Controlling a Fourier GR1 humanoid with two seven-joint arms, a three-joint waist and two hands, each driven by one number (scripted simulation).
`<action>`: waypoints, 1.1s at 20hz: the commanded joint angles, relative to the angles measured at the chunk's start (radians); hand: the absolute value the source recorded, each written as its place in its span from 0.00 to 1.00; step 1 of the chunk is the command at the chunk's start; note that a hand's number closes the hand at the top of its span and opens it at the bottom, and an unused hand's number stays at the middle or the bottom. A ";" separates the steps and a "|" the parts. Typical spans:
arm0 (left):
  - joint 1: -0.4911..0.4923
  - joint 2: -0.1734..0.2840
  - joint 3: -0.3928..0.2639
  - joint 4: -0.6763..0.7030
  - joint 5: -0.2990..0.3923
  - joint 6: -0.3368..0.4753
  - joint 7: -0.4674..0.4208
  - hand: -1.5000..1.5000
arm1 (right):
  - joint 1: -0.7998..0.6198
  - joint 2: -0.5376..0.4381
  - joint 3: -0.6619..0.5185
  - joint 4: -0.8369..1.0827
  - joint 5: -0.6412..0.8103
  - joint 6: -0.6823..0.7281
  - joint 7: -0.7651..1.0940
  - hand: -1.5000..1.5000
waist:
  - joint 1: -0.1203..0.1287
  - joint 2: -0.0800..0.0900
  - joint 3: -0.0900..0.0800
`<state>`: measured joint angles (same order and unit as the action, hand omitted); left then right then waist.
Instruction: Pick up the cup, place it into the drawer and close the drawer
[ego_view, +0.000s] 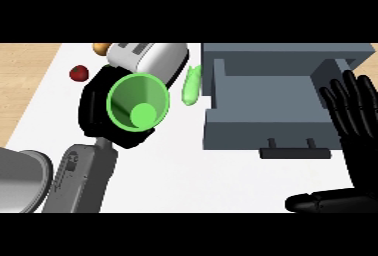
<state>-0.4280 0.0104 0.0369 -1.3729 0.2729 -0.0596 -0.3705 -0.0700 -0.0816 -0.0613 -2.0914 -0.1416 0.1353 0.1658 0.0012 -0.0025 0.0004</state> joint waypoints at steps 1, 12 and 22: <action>-0.073 -0.010 -0.056 -0.087 -0.013 0.108 0.106 1.00 | -0.001 0.025 0.051 -0.025 0.057 -0.033 0.021 0.00 | -0.003 0.001 0.000; -0.318 -0.010 -0.098 0.031 -0.091 0.271 0.214 1.00 | -0.038 0.023 0.031 -0.024 0.033 -0.047 0.052 0.00 | -0.005 0.002 0.000; -0.641 -0.010 -0.147 0.348 -0.038 0.381 0.271 1.00 | -0.063 -0.024 -0.045 0.088 -0.012 0.015 -0.025 0.00 | -0.017 0.005 0.000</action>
<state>-0.9667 0.0009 -0.0747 -1.1074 0.2166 0.2570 -0.1342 -0.0840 -0.0964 -0.0880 -2.0491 -0.1531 0.1556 0.1434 -0.0149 0.0020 0.0003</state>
